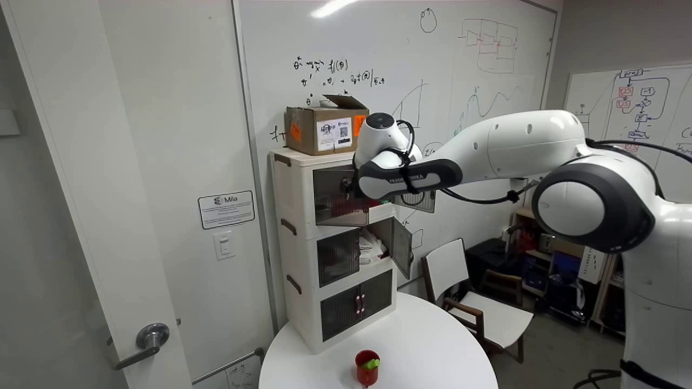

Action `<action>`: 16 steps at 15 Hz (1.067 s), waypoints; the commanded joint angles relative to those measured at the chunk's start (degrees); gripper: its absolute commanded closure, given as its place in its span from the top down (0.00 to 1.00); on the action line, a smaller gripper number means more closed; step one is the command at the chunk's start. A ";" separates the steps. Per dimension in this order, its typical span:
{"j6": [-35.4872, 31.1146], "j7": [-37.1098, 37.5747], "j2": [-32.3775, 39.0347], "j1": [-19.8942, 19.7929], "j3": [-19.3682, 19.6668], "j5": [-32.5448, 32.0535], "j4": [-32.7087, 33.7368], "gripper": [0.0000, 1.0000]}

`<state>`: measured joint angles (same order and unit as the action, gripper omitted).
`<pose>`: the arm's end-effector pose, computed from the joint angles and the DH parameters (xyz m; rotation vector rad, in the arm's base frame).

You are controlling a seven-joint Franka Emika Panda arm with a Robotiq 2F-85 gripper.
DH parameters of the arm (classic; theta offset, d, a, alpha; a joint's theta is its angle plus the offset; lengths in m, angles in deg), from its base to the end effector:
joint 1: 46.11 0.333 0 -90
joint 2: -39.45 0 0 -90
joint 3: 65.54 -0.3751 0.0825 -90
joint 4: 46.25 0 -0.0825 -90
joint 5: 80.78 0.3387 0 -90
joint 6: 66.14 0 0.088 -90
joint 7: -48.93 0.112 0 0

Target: Close the top left cabinet door

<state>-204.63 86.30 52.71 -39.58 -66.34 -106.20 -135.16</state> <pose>0.6475 0.0784 0.6511 2.7997 -0.4048 1.0694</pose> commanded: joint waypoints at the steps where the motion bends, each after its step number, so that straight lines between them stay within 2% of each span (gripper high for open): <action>1: 0.38 2.34 5.57 2.43 2.69 -3.41 8.90 1.00; 8: 1.24 0.97 14.04 4.01 7.09 -4.51 19.97 1.00; 16: 1.88 -1.55 21.94 1.84 6.39 -3.41 30.27 1.00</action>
<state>-204.22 86.53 70.84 -37.52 -59.84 -109.97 -111.52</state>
